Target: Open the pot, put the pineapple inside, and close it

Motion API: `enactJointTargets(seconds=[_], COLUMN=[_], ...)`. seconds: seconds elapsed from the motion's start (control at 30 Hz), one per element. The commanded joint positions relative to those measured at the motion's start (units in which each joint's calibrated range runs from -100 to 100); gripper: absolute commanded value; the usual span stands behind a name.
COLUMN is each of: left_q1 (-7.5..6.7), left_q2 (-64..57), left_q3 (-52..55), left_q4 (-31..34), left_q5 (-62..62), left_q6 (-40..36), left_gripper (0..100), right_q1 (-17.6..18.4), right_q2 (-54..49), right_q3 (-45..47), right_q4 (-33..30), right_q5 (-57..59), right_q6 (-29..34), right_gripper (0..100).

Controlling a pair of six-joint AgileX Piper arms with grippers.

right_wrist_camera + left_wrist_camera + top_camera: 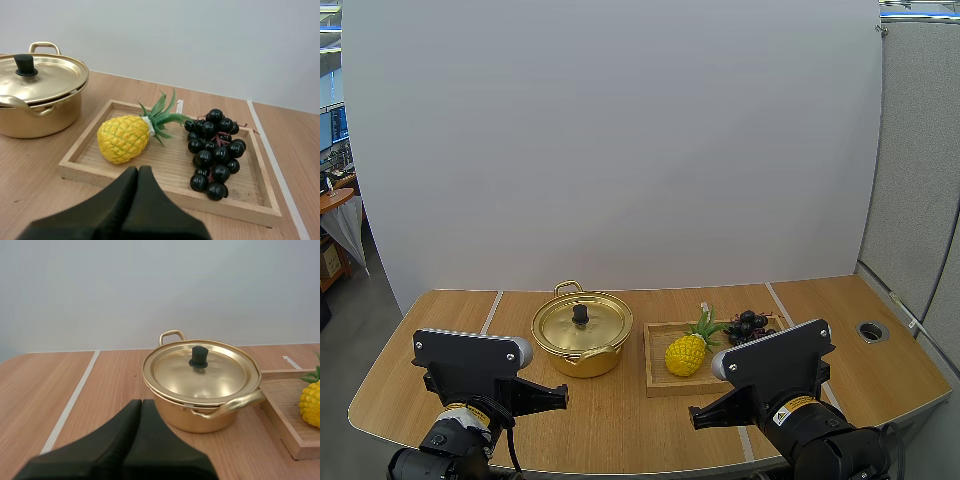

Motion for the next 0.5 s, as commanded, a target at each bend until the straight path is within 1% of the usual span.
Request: enactJointTargets(seconds=[0.0, 0.37, 0.47], left_q1=[-0.07, -0.07, -0.07], left_q2=[-0.3, -0.3, -0.3], left_q3=[0.1, 0.1, 0.1], left_q4=[0.2, 0.2, 0.2], left_q5=[-1.3, -1.3, -1.3], left_q6=[-0.5, -0.5, -0.5], left_gripper=[0, 0, 0], right_q1=[0.1, 0.1, 0.1], right_q2=[-0.3, -0.3, -0.3], right_q3=[0.0, 0.0, 0.0], right_q4=[-0.3, -0.3, 0.9], right_q5=[-0.5, -0.5, -0.7], right_q6=[-0.1, -0.1, -0.1], right_gripper=[0, 0, 0])
